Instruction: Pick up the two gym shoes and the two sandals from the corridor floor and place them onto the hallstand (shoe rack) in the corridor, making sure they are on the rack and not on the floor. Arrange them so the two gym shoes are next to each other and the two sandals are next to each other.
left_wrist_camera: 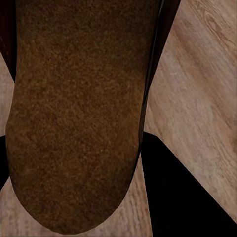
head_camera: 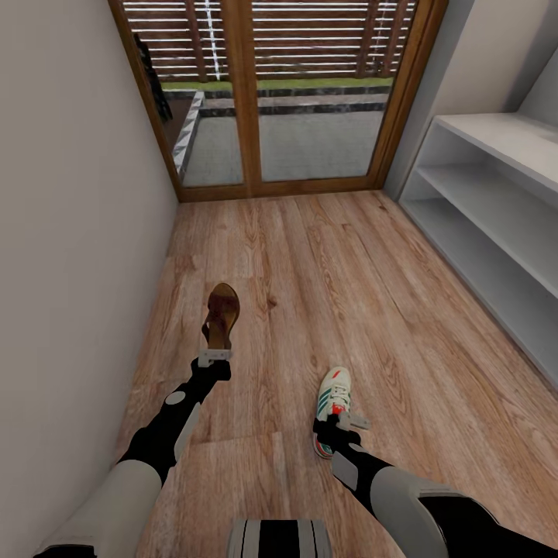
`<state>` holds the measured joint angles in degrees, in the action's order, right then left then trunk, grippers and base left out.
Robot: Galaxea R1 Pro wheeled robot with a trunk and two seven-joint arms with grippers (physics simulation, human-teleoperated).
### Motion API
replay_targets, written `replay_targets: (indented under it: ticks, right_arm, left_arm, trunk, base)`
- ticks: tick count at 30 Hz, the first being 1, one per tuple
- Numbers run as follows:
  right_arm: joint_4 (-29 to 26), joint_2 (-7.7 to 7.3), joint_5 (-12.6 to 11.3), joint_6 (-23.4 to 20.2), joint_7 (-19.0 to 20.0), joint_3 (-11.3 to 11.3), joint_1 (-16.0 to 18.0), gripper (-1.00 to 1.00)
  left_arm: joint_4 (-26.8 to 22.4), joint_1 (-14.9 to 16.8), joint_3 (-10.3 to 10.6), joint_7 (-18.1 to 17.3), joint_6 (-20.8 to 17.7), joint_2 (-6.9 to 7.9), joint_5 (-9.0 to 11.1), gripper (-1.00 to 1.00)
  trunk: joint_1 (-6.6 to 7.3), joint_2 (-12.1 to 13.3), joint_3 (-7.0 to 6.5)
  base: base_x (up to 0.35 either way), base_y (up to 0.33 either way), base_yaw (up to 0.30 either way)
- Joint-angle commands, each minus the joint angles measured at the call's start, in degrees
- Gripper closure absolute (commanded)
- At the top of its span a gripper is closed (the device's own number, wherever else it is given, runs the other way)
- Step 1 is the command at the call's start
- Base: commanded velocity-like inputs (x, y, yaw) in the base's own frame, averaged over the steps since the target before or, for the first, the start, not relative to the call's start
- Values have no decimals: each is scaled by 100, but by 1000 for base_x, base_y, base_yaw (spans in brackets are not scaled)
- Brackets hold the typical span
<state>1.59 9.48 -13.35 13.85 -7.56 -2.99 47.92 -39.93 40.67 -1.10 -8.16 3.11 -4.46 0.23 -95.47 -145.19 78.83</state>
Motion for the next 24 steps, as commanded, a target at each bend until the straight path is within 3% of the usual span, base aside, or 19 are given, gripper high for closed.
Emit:
replay_targets:
  ticks: [1, 6, 10, 24]
  right_arm:
    - [17, 1, -10, 39, -1, -28, 7, -100]
    - [17, 1, -10, 39, -7, -29, 7, -100]
    - [16, 1, -10, 39, -8, -27, 7, -100]
    - [15, 1, -10, 39, -8, -31, 7, -100]
  left_arm:
    - [3, 2, -13, -29, 15, -2, -17, 100]
    - [3, 2, -13, -28, 15, -2, -15, 100]
    - [3, 2, -13, -27, 15, -2, -15, 100]
    - [-3, 2, -13, -28, 15, -2, -17, 100]
  trunk:
    - [1, -2, 4]
    - [1, -2, 4]
    - [-9, -7, 92]
    - [-9, -7, 92]
  base:
    - [0, 0, 0]
    - [0, 0, 0]
    - [0, 0, 0]
    - [-15, 0, 0]
